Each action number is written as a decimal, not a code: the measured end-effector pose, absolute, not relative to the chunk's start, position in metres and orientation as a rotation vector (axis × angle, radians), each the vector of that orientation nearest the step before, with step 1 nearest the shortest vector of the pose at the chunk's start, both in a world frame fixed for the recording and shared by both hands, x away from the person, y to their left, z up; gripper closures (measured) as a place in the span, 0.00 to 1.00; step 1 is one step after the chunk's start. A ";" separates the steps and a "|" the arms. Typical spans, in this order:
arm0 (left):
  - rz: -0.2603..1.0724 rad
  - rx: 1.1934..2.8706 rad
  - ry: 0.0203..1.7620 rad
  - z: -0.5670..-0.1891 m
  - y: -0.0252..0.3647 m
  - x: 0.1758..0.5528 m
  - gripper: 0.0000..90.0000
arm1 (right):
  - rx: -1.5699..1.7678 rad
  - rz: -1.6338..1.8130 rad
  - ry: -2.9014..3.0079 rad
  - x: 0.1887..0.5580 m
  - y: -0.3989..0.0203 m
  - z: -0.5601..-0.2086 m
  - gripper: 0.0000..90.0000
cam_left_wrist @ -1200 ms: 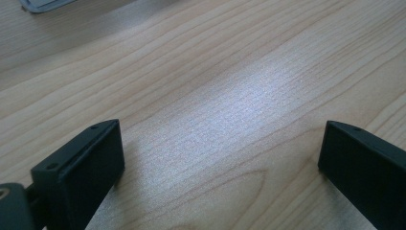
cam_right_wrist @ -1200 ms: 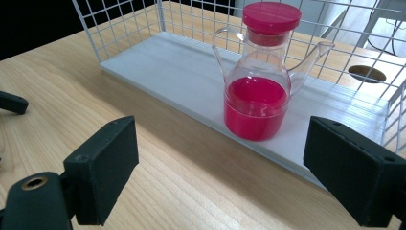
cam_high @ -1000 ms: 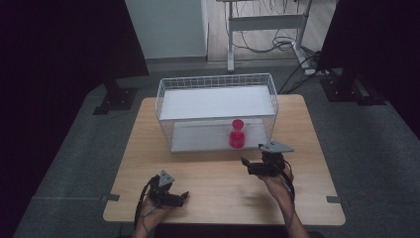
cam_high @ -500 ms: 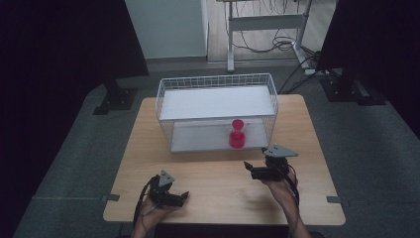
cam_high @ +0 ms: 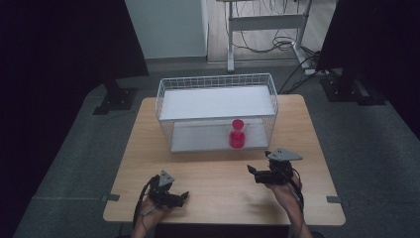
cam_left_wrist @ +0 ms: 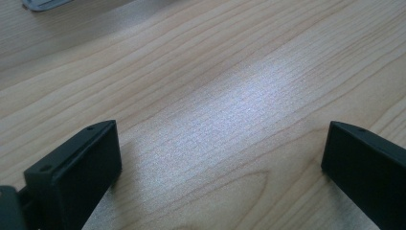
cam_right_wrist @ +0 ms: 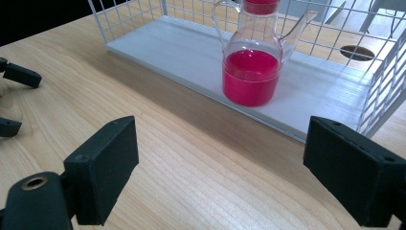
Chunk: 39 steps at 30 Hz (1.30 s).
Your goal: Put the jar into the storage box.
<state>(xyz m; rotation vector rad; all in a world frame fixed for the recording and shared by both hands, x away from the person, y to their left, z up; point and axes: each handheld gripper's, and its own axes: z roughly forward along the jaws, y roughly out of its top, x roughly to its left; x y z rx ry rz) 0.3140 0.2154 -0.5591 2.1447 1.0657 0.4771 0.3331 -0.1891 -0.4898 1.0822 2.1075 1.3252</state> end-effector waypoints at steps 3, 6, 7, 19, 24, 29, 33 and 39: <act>0.478 2.145 1.067 -0.559 0.215 0.314 0.00 | 1.084 1.322 2.107 0.330 -0.192 -0.490 0.12; 0.480 2.142 1.072 -0.559 0.215 0.313 0.00 | 1.096 1.321 2.103 0.329 -0.195 -0.492 0.12; 0.481 2.141 1.073 -0.559 0.214 0.313 0.00 | 1.101 1.321 2.102 0.328 -0.196 -0.493 0.12; 0.481 2.143 1.072 -0.559 0.214 0.313 0.00 | 1.127 1.321 2.084 0.322 -0.209 -0.494 0.12; 0.479 2.143 1.069 -0.559 0.214 0.313 0.00 | 1.124 1.321 2.080 0.318 -0.212 -0.492 0.12; 0.474 2.147 1.059 -0.559 0.213 0.313 0.00 | 1.122 1.325 2.074 0.314 -0.216 -0.490 0.12; 0.478 2.146 1.062 -0.559 0.213 0.313 0.00 | 1.125 1.326 2.071 0.310 -0.220 -0.490 0.12; 0.473 2.142 1.065 -0.559 0.213 0.313 0.00 | 1.129 1.322 2.066 0.302 -0.225 -0.490 0.12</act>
